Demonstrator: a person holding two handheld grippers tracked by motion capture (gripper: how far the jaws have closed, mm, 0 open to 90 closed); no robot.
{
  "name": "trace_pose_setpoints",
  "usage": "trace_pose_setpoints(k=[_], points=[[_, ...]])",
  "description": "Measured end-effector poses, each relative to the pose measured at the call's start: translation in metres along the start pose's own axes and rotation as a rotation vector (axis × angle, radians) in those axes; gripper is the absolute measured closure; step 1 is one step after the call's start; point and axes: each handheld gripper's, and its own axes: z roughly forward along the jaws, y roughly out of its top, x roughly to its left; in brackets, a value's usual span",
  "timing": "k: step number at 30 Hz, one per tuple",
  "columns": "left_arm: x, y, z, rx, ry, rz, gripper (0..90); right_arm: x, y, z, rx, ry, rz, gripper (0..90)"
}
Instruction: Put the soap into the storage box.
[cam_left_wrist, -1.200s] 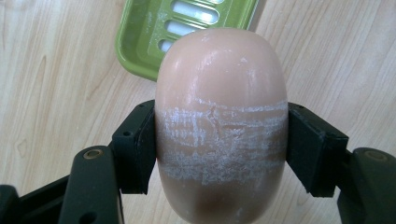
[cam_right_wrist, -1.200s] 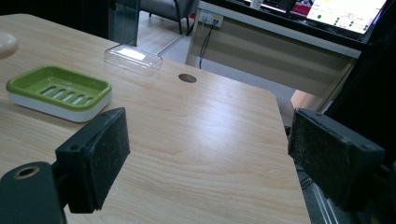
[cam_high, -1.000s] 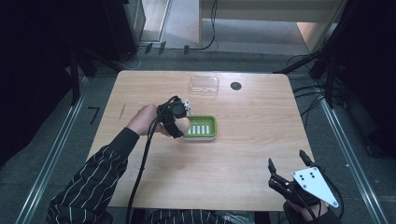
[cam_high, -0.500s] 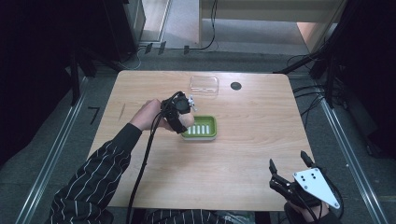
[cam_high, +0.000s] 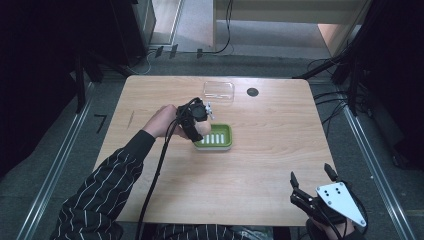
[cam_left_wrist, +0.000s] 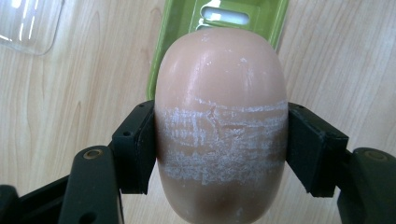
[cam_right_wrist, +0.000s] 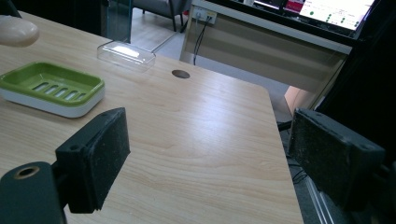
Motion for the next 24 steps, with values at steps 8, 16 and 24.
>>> trace_pose_setpoints(k=[8, 16, 24], points=[[0.003, 0.01, 0.002, -0.015, -0.003, 0.021, 33.5, -0.001, -0.001, -0.001, 0.002, -0.006, -0.001, 13.4], [0.006, 0.017, 0.007, -0.026, -0.008, 0.041, 33.5, -0.001, -0.001, -0.002, 0.002, -0.01, -0.001, 13.4], [0.008, 0.018, 0.015, -0.012, -0.037, 0.054, 33.5, -0.002, -0.002, -0.004, 0.005, -0.016, 0.002, 13.4]])
